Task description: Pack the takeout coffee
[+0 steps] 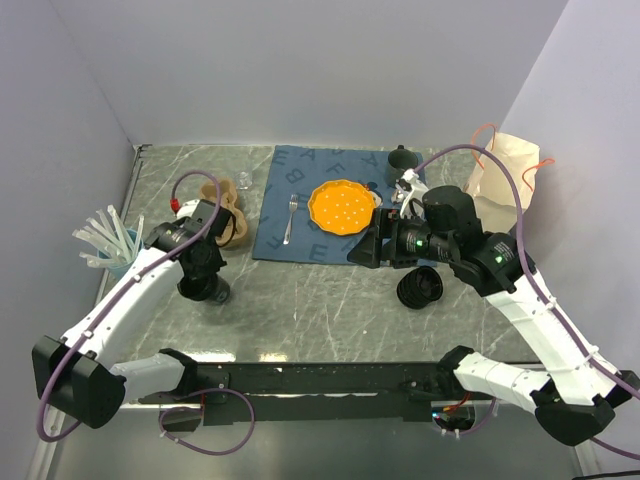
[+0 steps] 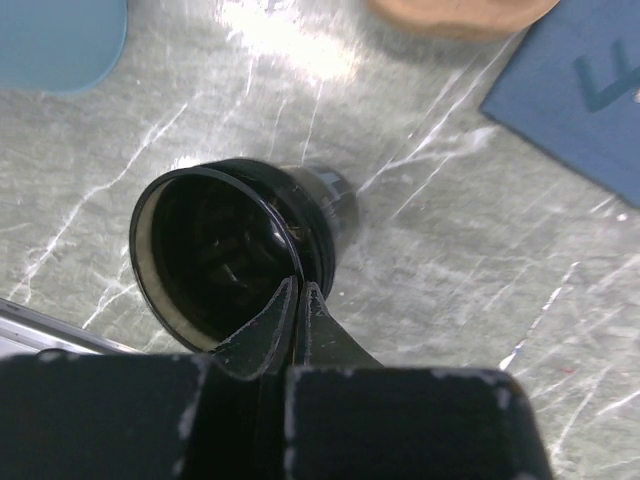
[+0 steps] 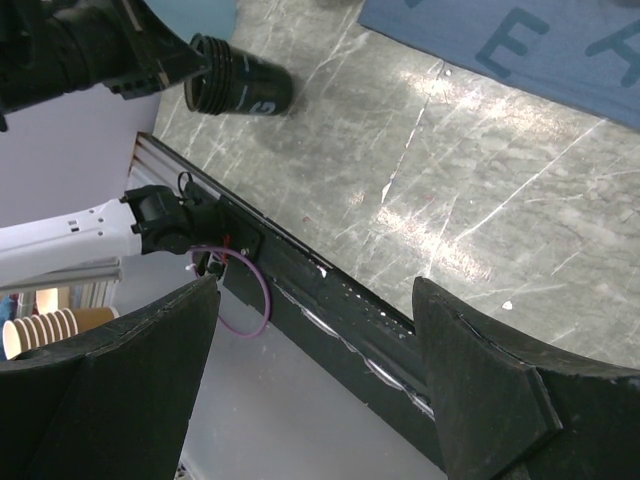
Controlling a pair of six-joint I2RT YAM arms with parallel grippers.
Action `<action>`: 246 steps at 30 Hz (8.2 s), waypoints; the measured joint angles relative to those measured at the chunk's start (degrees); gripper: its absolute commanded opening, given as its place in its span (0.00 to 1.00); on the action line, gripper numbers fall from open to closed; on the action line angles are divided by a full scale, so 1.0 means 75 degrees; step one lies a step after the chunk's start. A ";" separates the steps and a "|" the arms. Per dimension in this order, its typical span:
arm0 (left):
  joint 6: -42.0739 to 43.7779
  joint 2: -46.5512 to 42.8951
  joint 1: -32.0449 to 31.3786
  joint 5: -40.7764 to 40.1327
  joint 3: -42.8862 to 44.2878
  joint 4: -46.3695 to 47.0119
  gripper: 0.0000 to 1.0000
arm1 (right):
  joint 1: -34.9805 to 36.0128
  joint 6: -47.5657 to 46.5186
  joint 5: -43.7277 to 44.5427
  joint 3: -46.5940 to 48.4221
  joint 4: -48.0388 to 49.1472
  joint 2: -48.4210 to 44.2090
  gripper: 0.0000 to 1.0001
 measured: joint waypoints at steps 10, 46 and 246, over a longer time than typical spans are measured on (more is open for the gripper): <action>0.0099 0.0000 0.0000 -0.0198 0.0341 -0.0178 0.01 | 0.0000 0.0003 -0.0009 0.0000 0.0003 0.0038 0.85; 0.1014 0.0682 -0.0096 0.0032 0.4080 -0.1096 0.01 | 0.0000 0.0058 -0.0090 0.0085 -0.0015 0.0137 0.86; 0.0201 0.0799 -0.3506 0.1396 0.1652 0.1617 0.96 | -0.3465 -0.2212 0.1198 -0.3144 0.0064 0.1005 0.20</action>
